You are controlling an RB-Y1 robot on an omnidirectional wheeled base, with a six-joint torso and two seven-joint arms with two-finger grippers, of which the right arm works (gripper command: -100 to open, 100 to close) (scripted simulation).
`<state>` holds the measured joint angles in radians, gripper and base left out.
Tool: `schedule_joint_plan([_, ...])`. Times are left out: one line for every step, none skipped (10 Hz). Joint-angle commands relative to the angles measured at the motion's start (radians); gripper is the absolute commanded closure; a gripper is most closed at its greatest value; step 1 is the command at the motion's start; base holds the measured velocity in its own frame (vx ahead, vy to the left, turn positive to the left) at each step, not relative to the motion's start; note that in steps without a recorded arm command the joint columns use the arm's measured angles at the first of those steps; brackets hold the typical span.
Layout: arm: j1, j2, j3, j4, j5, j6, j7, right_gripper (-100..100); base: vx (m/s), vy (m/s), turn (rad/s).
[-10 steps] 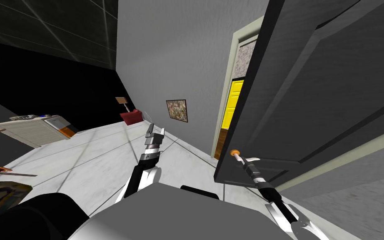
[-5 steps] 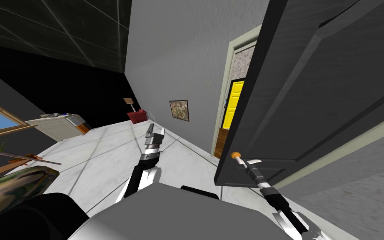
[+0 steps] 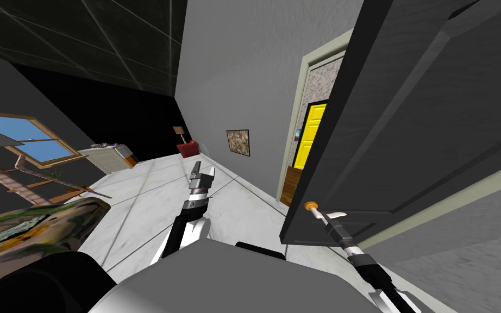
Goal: Pull the door open
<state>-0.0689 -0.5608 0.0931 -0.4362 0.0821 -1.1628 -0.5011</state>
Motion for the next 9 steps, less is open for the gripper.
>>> schedule_joint_plan([0.026, -0.009, -0.003, -0.032, -0.002, 0.005, -0.003, 100, -0.113, -0.052, 0.067])
schedule_joint_plan([0.045, -0.023, 0.0, -0.023, 0.0, -0.034, -0.013, 100, -0.13, -0.078, 0.172])
schedule_joint_plan([0.045, -0.023, 0.0, -0.028, 0.0, -0.034, -0.013, 100, -0.127, -0.083, 0.104])
schedule_joint_plan([0.051, -0.028, 0.001, -0.021, 0.001, -0.046, -0.016, 100, -0.1, -0.053, 0.071])
schedule_joint_plan([0.065, -0.038, 0.002, -0.014, 0.002, -0.073, -0.023, 100, -0.14, -0.061, 0.157])
schedule_joint_plan([0.052, -0.027, 0.005, -0.007, 0.003, -0.061, -0.018, 100, -0.068, -0.031, 0.04])
schedule_joint_plan([0.057, -0.03, 0.006, -0.001, 0.004, -0.074, -0.021, 100, -0.121, -0.053, 0.134])
schedule_joint_plan([0.059, -0.032, 0.007, 0.002, 0.004, -0.081, -0.022, 100, -0.187, -0.088, 0.162])
schedule_joint_plan([0.061, -0.035, 0.008, 0.005, 0.004, -0.089, -0.023, 100, -0.203, -0.098, 0.195])
